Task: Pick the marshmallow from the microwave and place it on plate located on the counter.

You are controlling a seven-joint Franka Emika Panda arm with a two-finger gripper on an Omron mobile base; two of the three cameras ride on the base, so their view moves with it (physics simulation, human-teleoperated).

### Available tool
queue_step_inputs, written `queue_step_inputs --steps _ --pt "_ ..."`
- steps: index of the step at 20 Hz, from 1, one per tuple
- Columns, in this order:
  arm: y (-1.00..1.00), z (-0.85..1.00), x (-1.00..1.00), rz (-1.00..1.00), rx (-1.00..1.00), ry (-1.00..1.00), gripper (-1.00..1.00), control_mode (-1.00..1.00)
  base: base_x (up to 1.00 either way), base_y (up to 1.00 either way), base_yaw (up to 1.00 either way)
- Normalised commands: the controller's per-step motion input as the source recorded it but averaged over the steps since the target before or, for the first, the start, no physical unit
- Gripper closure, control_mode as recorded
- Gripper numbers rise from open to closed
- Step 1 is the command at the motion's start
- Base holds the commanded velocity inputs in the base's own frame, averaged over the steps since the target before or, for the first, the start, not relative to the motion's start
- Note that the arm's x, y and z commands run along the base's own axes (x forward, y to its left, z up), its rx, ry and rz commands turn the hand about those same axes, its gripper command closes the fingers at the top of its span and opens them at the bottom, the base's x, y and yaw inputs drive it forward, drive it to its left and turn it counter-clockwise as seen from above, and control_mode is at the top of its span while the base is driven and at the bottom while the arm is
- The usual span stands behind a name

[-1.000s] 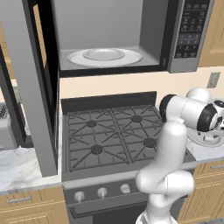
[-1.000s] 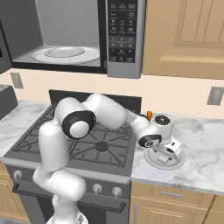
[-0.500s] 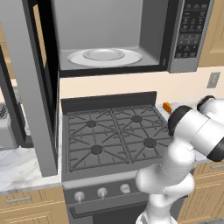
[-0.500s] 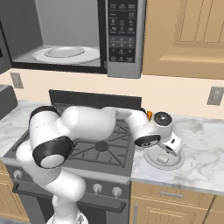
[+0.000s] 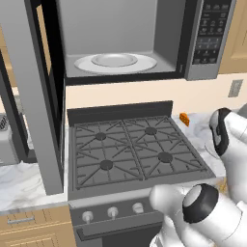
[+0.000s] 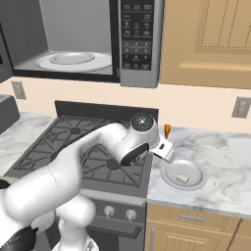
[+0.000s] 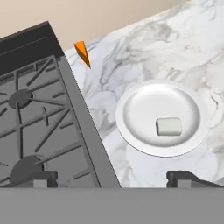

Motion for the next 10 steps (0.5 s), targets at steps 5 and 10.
queue_step_inputs --steps 5,10 --pt "1.00 0.99 -0.66 0.17 -0.13 -0.01 -1.00 -1.00 0.00 0.00 0.00" --pt "1.00 0.77 -0.50 0.22 -0.14 0.00 -1.00 -1.00 0.00 0.00 0.00"
